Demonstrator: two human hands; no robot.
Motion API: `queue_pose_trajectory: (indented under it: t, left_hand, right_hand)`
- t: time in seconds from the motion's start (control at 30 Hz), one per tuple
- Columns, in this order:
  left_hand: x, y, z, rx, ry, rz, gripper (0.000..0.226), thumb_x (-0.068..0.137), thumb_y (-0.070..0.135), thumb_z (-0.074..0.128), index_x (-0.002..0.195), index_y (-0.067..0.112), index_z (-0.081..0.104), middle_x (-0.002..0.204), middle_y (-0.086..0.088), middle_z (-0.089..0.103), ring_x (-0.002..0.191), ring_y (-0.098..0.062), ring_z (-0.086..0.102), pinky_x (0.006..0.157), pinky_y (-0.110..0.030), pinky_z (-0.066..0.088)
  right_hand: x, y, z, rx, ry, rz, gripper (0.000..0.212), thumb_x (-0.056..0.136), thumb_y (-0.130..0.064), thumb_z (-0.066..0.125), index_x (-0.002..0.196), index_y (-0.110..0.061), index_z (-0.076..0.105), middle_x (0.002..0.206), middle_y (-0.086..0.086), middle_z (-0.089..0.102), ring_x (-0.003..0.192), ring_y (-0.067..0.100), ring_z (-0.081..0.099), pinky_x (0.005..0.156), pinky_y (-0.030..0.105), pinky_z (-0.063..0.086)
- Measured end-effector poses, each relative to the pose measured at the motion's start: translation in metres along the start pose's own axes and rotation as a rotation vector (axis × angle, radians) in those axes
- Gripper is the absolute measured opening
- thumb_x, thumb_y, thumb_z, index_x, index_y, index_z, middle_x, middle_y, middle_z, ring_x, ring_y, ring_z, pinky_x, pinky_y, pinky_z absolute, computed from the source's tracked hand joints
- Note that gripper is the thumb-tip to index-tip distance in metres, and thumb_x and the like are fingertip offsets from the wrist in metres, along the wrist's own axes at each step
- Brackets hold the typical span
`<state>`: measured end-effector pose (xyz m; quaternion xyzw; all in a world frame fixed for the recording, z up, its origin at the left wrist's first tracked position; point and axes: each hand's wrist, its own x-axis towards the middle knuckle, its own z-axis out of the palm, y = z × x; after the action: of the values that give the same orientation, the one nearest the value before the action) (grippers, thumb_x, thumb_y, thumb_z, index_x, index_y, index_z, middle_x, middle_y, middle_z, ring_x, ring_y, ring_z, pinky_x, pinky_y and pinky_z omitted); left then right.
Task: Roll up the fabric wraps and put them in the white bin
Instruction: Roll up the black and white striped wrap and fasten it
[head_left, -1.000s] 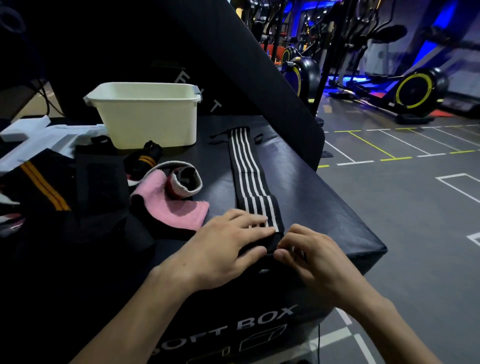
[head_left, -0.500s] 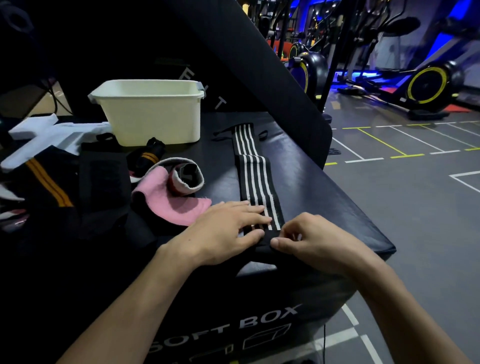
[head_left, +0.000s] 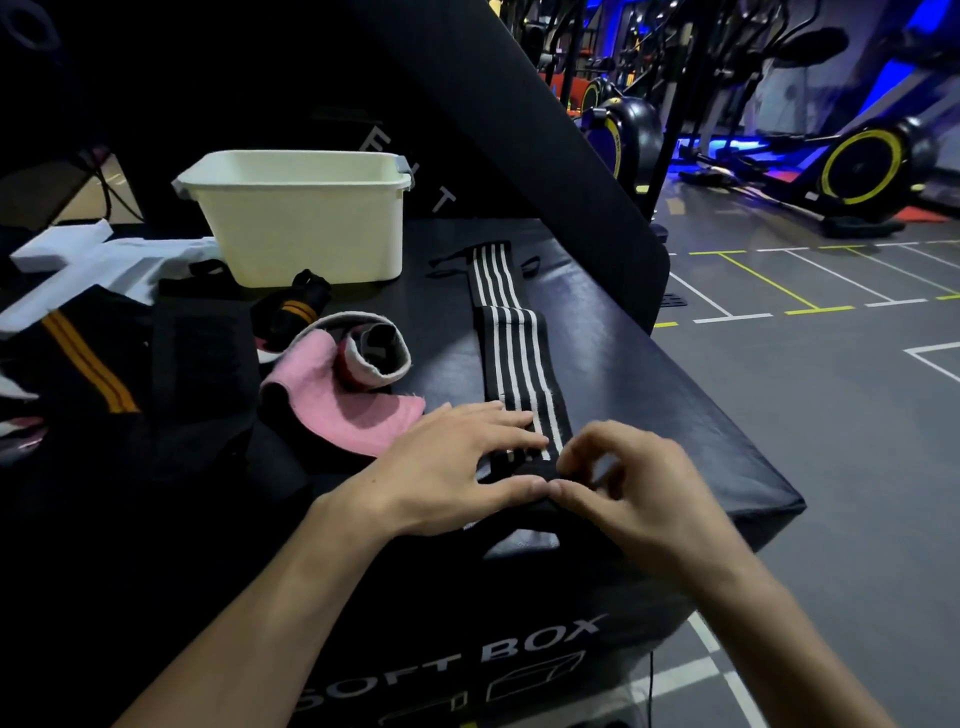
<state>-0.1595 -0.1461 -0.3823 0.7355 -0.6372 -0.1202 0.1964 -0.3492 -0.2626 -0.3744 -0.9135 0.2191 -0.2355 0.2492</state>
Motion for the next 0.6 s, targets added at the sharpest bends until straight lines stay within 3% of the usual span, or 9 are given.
queue_pose_trajectory:
  t: [0.07, 0.13, 0.23, 0.33, 0.6]
  left_hand:
    - [0.0, -0.001, 0.0, -0.006, -0.007, 0.002, 0.073, 0.081, 0.087, 0.042, 0.143, 0.05, 0.051, 0.16, 0.026, 0.036, 0.152, 0.001, 0.021, 0.126, -0.046, 0.016]
    - [-0.001, -0.001, 0.001, -0.017, -0.008, 0.004, 0.067, 0.085, 0.083, 0.047, 0.144, 0.05, 0.05, 0.16, 0.026, 0.034, 0.152, 0.002, 0.018, 0.127, -0.048, 0.013]
    - [-0.001, -0.002, 0.002, -0.014, 0.006, -0.002, 0.074, 0.08, 0.086, 0.036, 0.144, 0.051, 0.05, 0.159, 0.028, 0.035, 0.152, 0.003, 0.018, 0.127, -0.049, 0.015]
    - [0.0, -0.002, 0.004, -0.01, 0.01, -0.007, 0.075, 0.079, 0.085, 0.031, 0.143, 0.052, 0.05, 0.158, 0.029, 0.036, 0.152, 0.004, 0.019, 0.126, -0.049, 0.018]
    - [0.0, 0.0, 0.007, 0.003, 0.042, -0.022, 0.067, 0.084, 0.08, 0.031, 0.142, 0.053, 0.051, 0.157, 0.031, 0.036, 0.15, 0.006, 0.019, 0.126, -0.042, 0.015]
  right_hand:
    - [-0.01, 0.0, 0.008, 0.052, 0.086, -0.138, 0.017, 0.081, -0.02, 0.084, 0.081, -0.027, 0.068, 0.078, -0.018, 0.062, 0.068, 0.007, 0.062, 0.062, 0.015, 0.044]
    - [-0.016, 0.003, 0.014, 0.034, 0.136, -0.227, 0.014, 0.083, -0.015, 0.082, 0.085, -0.024, 0.071, 0.081, -0.022, 0.06, 0.07, 0.002, 0.06, 0.064, 0.012, 0.043]
    - [-0.023, 0.012, 0.019, 0.048, 0.208, -0.294, 0.006, 0.088, -0.022, 0.077, 0.094, -0.022, 0.075, 0.09, -0.019, 0.066, 0.079, 0.001, 0.063, 0.068, 0.023, 0.051]
    - [-0.028, 0.02, 0.023, -0.08, 0.237, -0.392, 0.016, 0.092, -0.035, 0.07, 0.097, -0.021, 0.076, 0.098, -0.012, 0.069, 0.086, 0.006, 0.063, 0.069, 0.035, 0.052]
    - [-0.022, 0.019, 0.022, -0.19, 0.177, -0.375, 0.023, 0.092, -0.046, 0.062, 0.102, -0.028, 0.073, 0.1, -0.016, 0.066, 0.085, 0.013, 0.061, 0.068, 0.038, 0.05]
